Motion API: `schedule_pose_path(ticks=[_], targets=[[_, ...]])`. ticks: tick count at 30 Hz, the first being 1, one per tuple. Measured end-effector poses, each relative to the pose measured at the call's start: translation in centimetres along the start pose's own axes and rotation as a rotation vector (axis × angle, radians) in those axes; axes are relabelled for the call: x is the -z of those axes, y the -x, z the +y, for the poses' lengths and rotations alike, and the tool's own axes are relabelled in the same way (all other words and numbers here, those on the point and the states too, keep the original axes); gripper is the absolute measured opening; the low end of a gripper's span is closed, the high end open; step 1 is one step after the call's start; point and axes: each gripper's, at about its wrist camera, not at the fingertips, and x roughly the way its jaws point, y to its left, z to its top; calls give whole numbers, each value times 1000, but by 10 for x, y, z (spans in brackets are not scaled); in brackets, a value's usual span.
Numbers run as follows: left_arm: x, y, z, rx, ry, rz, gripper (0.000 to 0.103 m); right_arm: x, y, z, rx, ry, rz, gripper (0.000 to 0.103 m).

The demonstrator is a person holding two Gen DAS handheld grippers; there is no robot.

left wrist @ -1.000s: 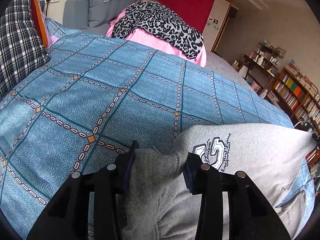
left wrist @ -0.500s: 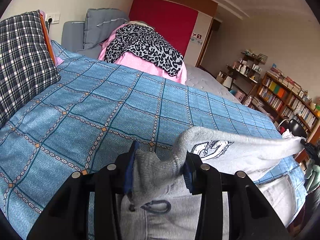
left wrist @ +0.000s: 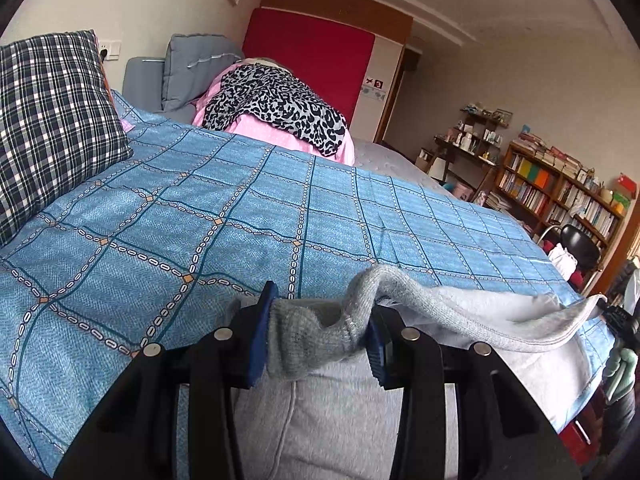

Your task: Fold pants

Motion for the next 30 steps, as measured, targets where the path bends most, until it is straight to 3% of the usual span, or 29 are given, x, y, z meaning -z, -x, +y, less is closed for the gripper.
schedule_pose_path(ticks=[6, 10, 15, 17, 19, 24, 30], targets=[[31, 21, 5, 7, -37, -9, 41, 38, 44, -18, -24, -42, -44, 12], [54, 21, 15, 19, -7, 17, 41, 57, 58, -24, -11, -26, -27, 12], [74, 19, 14, 3, -37, 19, 41, 75, 66, -25, 5, 6, -1, 13], [80, 19, 12, -8, -67, 17, 45, 81, 70, -25, 31, 21, 3, 20], [85, 18, 11, -21, -88, 27, 47, 84, 72, -26, 52, 22, 4, 34], [91, 17, 12, -35, -99, 35, 49, 87, 80, -36, 77, -38, 6, 50], [94, 18, 15, -48, -97, 43, 53, 97, 95, -43, 72, -125, 15, 51]])
